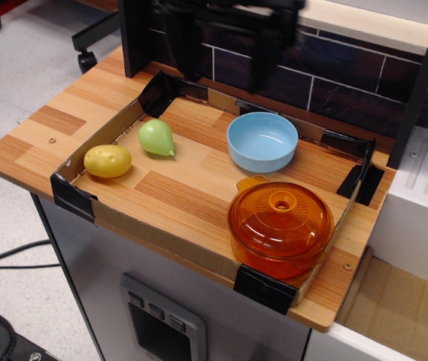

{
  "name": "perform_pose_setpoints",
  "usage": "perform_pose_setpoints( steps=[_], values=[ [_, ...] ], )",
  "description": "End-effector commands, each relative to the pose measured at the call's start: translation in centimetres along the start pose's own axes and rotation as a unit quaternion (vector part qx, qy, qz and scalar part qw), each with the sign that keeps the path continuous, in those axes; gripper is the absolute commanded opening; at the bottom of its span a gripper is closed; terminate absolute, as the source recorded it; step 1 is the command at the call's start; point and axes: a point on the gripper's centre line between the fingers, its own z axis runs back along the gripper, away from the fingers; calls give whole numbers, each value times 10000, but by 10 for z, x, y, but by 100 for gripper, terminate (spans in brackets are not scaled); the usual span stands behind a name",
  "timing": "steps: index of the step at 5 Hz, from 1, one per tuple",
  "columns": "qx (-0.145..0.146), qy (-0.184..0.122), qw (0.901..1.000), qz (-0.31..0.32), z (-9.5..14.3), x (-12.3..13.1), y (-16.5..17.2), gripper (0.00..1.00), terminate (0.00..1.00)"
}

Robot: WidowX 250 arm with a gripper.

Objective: Put pear in bowl

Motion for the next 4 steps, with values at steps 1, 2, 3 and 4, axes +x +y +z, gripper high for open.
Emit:
perform_pose_setpoints(
  steps=[1, 2, 3, 4],
  values=[
    [-68, -579, 9832, 1730, -2, 28, 37, 100, 0],
    [-68, -547, 9629, 2640, -17, 44, 49, 100, 0],
    [180, -305, 9256, 3769, -34, 56, 60, 100, 0],
    [357, -55, 9176, 3959, -51, 56, 65, 100, 0]
  ],
)
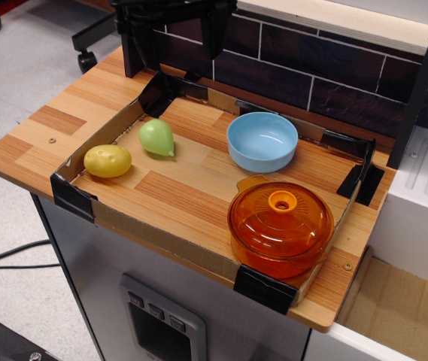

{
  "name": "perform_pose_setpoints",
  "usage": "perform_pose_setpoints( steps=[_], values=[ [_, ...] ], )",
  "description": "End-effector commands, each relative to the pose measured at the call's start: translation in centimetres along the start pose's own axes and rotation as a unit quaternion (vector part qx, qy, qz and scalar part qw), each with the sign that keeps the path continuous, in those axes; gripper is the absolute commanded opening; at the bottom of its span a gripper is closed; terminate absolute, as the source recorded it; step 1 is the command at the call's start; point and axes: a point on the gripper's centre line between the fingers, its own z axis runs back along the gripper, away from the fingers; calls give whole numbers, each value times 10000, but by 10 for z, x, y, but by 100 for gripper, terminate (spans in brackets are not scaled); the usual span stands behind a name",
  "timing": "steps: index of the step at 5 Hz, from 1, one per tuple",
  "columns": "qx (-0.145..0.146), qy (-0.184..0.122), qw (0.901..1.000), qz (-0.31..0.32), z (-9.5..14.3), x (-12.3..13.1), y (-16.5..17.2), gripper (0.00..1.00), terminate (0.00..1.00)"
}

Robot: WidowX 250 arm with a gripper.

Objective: Put pear in bowl

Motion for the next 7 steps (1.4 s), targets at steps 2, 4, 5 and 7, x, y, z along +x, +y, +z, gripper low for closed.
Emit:
perform_pose_setpoints(
  steps=[2, 4, 5, 7],
  values=[
    [253, 293, 9956, -858, -25, 6, 27, 100, 0],
    [470, 65, 9891, -1396, -49, 9, 38, 100, 0],
    [633, -12, 9869, -1485, -67, 15, 38, 100, 0],
    [803, -109, 9846, -1550, -86, 14, 39, 100, 0]
  ],
)
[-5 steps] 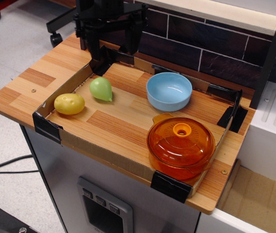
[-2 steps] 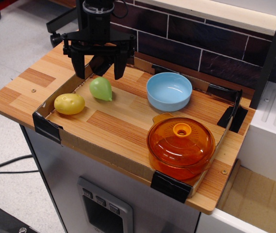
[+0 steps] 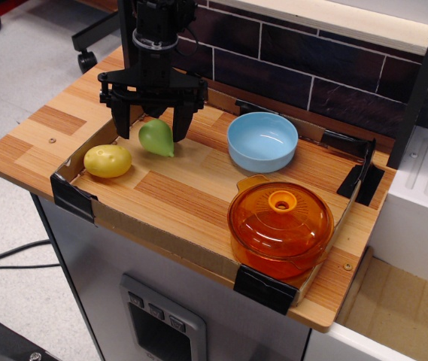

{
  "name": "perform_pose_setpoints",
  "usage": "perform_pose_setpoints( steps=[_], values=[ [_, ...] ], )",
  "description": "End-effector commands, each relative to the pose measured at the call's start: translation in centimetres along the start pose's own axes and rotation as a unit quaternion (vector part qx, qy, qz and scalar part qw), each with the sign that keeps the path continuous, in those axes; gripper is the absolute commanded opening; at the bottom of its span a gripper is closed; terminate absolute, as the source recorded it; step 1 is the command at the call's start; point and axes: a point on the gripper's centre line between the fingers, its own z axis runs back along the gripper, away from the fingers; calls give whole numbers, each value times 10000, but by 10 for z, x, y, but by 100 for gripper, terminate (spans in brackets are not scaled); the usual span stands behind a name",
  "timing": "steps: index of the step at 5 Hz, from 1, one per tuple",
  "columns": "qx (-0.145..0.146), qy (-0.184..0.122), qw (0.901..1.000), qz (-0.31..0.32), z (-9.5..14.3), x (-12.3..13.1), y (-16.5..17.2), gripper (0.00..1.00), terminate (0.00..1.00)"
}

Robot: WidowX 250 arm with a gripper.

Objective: Put pear in bowl

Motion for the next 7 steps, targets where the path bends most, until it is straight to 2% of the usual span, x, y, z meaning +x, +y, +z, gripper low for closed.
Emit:
perform_pose_setpoints(
  steps=[1, 2, 3, 4, 5, 6, 7],
  values=[
    [22, -318, 9994, -140, -2, -2, 5, 0, 0],
    [-76, -282, 9994, -210, 1, -4, 4, 0, 0],
    [-267, -348, 9990, -113, 20, 0, 1, 0, 0],
    [-629, -466, 9969, -109, 68, -4, -23, 0, 0],
    [-798, -274, 9961, -273, 92, -12, -48, 0, 0],
    [-723, -150, 9955, -591, 99, -24, -80, 0, 0],
    [-613, -57, 9944, -856, 87, -31, -102, 0, 0]
  ],
)
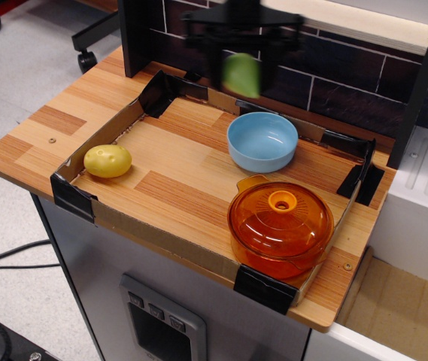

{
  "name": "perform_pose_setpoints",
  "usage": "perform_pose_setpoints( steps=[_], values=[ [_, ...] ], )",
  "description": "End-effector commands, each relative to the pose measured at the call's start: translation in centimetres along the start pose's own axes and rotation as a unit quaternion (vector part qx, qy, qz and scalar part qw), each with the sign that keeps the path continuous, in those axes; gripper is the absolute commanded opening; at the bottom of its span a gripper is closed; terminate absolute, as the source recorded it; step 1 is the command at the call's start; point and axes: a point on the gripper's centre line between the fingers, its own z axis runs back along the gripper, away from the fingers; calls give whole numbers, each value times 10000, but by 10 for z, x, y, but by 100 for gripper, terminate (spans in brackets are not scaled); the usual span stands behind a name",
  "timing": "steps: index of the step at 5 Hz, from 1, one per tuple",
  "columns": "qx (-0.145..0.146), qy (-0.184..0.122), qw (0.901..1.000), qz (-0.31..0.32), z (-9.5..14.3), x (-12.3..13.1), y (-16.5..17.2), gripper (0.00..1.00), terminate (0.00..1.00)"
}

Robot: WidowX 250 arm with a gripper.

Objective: Put pear in bowl

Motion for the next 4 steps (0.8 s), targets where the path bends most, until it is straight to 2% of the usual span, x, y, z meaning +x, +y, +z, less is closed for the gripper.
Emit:
perform_pose_setpoints(
  steps=[1, 2, 3, 4],
  values=[
    [150, -140, 9997, -147, -12, 3, -13, 0, 0],
    [198, -230, 9995, -117, -14, 5, -3, 0, 0],
    [194, 77, 9997, -129, -7, 7, 6, 100, 0],
    [-15, 33, 9998, -190, 6, 6, 7, 100, 0]
  ],
)
